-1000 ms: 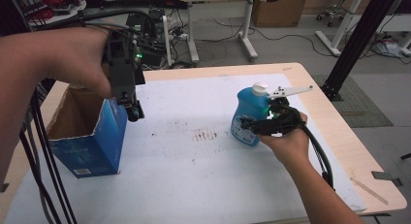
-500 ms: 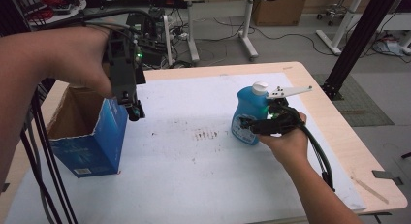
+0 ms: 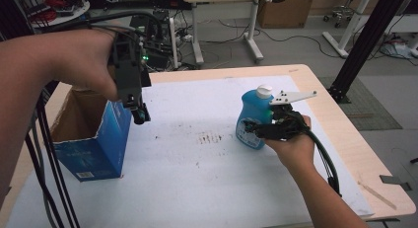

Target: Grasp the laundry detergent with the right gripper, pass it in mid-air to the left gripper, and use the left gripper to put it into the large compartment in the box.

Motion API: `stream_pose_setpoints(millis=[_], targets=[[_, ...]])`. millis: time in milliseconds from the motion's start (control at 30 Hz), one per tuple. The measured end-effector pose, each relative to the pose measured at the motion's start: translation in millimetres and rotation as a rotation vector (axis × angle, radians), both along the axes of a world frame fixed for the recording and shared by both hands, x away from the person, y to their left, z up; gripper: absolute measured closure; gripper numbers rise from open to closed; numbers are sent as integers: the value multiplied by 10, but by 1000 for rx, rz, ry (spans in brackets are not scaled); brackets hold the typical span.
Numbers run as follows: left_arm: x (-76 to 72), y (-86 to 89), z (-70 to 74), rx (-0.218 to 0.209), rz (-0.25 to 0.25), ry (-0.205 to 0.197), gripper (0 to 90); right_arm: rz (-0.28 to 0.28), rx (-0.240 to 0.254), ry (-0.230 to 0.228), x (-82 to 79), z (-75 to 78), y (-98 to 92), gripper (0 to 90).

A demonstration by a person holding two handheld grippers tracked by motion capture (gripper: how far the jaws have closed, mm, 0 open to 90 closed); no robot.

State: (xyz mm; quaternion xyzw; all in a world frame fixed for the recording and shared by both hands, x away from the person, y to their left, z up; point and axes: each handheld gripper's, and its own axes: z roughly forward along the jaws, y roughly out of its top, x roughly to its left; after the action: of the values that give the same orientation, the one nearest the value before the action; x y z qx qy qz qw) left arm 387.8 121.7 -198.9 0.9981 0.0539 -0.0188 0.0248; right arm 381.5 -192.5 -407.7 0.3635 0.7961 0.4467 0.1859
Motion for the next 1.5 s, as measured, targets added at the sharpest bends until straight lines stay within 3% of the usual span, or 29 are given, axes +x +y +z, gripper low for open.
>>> stream_pose_setpoints(millis=[267, 667, 1067, 1500], targets=[[14, -49, -5, -7, -6, -3, 18, 79, 10, -18, -58, 220, 57, 457], [-51, -220, 54, -35, -41, -8, 18, 298, -7, -15, -214, 577, 308, 455], [-122, -394, 84, -50, -77, -7, 18, 496, -24, 26, -327, 730, 605, 455], [-203, -554, 73, -42, -110, 6, 17, 629, -23, 30, -409, 848, 945, 455]])
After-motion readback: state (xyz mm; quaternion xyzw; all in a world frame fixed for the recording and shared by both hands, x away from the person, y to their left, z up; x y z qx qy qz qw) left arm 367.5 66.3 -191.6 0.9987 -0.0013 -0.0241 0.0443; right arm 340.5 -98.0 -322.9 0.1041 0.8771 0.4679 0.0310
